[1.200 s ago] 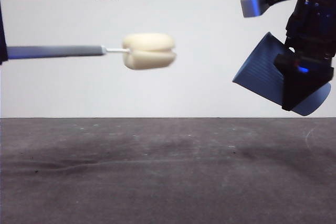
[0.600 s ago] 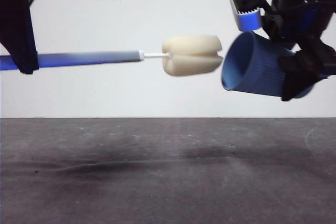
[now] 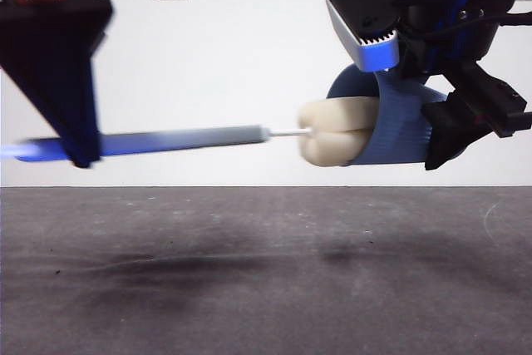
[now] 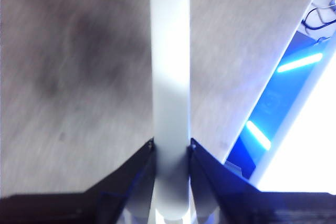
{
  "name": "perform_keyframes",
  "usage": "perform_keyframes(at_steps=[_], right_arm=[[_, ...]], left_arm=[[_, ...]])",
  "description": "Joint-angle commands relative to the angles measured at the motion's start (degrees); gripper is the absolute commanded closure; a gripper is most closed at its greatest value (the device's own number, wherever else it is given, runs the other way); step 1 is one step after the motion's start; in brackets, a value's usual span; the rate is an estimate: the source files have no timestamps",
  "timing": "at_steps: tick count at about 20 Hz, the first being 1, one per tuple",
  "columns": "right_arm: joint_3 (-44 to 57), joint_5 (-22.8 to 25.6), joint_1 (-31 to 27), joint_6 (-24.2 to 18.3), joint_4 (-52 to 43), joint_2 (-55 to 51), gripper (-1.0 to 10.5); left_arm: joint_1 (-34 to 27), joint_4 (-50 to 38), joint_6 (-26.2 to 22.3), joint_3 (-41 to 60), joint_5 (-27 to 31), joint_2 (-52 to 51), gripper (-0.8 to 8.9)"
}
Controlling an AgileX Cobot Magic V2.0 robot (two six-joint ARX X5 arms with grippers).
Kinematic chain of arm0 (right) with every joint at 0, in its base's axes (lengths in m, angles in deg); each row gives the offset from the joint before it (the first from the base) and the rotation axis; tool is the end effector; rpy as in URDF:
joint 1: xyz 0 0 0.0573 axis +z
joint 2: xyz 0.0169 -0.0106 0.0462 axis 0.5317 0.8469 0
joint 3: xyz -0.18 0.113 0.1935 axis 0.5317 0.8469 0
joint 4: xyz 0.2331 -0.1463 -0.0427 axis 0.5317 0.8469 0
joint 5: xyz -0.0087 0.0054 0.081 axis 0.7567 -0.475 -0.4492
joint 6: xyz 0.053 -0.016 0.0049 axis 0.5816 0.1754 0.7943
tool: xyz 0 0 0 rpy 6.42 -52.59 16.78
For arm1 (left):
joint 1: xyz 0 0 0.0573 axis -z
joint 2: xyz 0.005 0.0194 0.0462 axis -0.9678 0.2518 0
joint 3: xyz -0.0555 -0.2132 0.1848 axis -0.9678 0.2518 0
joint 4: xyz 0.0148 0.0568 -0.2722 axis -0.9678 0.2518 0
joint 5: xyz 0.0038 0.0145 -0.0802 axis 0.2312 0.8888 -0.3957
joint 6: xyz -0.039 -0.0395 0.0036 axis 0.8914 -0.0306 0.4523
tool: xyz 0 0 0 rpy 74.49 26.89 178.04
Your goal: Pick up the cup brush,pick up the cup,insert the brush into the cup,clean the cup,put the cup brush back,put the cup back to the fixed position on the table
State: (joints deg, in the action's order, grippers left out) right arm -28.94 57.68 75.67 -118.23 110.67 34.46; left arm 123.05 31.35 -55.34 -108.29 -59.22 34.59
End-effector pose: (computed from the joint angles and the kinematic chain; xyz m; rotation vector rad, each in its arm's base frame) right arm 0.2152 0.1823 0.2384 -1.7009 0.5473 0.6706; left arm 0.1716 -0.1870 0.2664 0.7232 1.0786 -0.8422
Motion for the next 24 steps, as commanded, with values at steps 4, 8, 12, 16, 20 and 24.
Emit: perform_keyframes(at_steps=[4, 8, 12, 16, 20, 24], right_arm=[[-0.11, 0.13, 3.56, -0.98, -0.52, 2.51, 9.6], [-0.11, 0.13, 5.92, 0.46, -0.57, 3.83, 9.6], [-0.11, 1.79, 6.12, 0.70, -0.50, 3.83, 9.6], [-0.11, 2.73, 5.97, 2.25, -0.22, 3.83, 9.6], [-0.11, 2.71, 5.92, 2.60, -0.24, 3.83, 9.6], [-0.11, 2.69, 5.92, 2.62, -0.26, 3.83, 9.6]], left_arm=[[2.34, -3.87, 2.75, -3.50, -2.91, 4.31, 8.22], [2.69, -5.51, 3.61, -6.67, -2.91, 6.03, 8.22], [1.49, -3.13, 4.33, -6.67, 0.33, 6.01, 8.22], [-0.96, 3.78, 4.33, -6.64, 1.70, 5.73, 8.22], [-2.62, 9.51, 4.31, -6.64, 3.13, 3.48, 8.22], [-2.62, 14.99, 4.31, -6.64, 3.15, 0.39, 8.22]])
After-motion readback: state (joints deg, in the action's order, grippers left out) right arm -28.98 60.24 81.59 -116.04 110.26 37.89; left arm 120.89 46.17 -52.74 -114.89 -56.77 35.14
